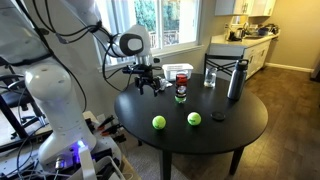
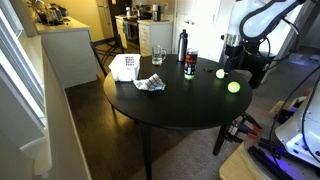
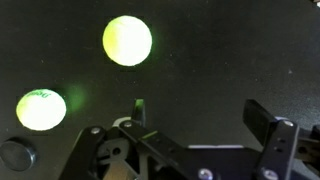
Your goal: Put one tennis ball in the black container.
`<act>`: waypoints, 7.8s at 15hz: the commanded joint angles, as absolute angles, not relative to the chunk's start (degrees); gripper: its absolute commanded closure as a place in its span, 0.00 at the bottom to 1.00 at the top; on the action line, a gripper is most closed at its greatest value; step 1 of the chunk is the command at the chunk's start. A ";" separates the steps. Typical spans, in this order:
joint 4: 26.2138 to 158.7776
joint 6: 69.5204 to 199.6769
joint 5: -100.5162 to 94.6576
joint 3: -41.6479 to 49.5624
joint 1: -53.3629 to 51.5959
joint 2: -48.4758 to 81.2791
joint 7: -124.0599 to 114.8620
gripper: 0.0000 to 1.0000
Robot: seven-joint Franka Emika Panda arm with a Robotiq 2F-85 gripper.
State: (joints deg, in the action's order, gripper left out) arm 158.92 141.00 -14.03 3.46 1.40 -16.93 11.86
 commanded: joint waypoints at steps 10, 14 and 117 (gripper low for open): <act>159.11 145.57 -17.25 1.81 2.64 -15.46 11.23 0.00; 159.03 146.07 -20.21 2.51 4.91 -13.80 10.61 0.00; 144.98 174.87 31.39 24.08 -17.25 -9.69 60.05 0.58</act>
